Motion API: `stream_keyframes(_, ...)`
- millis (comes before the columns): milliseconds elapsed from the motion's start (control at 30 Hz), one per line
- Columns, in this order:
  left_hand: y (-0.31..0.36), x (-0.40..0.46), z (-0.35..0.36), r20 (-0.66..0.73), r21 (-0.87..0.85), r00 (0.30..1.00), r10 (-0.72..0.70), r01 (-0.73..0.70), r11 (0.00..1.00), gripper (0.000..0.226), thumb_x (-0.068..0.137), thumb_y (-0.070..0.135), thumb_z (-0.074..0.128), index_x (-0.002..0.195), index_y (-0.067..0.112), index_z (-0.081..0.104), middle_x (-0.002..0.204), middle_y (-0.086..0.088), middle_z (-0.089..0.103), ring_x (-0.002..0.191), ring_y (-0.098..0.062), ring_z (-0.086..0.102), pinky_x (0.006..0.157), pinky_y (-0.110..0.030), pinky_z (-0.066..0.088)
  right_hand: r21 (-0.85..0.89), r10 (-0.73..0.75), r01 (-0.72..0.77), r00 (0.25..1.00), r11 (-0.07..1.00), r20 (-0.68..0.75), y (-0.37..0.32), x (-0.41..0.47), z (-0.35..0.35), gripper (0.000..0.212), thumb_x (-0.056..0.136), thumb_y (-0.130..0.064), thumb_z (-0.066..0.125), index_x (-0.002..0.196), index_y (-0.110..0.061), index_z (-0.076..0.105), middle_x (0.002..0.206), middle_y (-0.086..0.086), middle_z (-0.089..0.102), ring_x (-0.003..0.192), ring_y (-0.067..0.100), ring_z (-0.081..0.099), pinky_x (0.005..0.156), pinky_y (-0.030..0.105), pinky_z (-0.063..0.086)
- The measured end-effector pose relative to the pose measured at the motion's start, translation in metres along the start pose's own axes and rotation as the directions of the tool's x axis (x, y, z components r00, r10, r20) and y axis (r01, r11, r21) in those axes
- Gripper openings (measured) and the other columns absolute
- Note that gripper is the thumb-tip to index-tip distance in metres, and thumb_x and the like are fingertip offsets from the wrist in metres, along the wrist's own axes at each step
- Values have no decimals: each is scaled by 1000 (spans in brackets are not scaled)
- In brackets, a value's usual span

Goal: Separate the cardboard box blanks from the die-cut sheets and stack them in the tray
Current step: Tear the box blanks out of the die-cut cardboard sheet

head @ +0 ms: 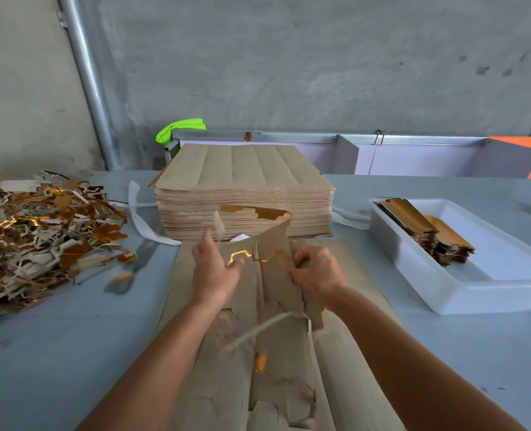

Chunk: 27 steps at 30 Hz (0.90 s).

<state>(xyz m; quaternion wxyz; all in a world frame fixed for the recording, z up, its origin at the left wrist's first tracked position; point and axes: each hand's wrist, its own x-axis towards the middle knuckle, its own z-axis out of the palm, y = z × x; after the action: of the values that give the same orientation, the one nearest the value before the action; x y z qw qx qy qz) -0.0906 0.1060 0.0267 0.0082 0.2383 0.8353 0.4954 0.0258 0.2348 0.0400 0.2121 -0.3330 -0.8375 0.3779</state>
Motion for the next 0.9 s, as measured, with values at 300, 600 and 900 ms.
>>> stream_keyframes(300,52,22,-15,233,-181,882,410,-375,909,50,88,23,65,135,28,50,112,19,55,103,-2,53,83,-12,39,47,-270,268,961,962,53,-15,-32,-3,22,83,2,59,95,-16,64,85,-3,62,79,14,61,68,27,56)
stream_keyframes(600,43,28,-15,-5,-760,968,-249,158,630,16,98,16,48,84,12,55,55,0,63,30,-1,43,32,-9,28,504,171,-110,982,857,-77,3,-26,-2,12,83,-1,64,89,-10,67,93,15,71,90,30,67,83,44,55)
stream_keyframes(900,-47,41,-34,-259,-150,897,-358,328,933,32,96,19,40,96,-1,64,104,-28,63,95,-40,60,87,-49,49,862,444,-234,896,449,12,22,-35,-21,10,87,-3,63,82,-11,60,83,9,67,81,27,63,79,45,55)
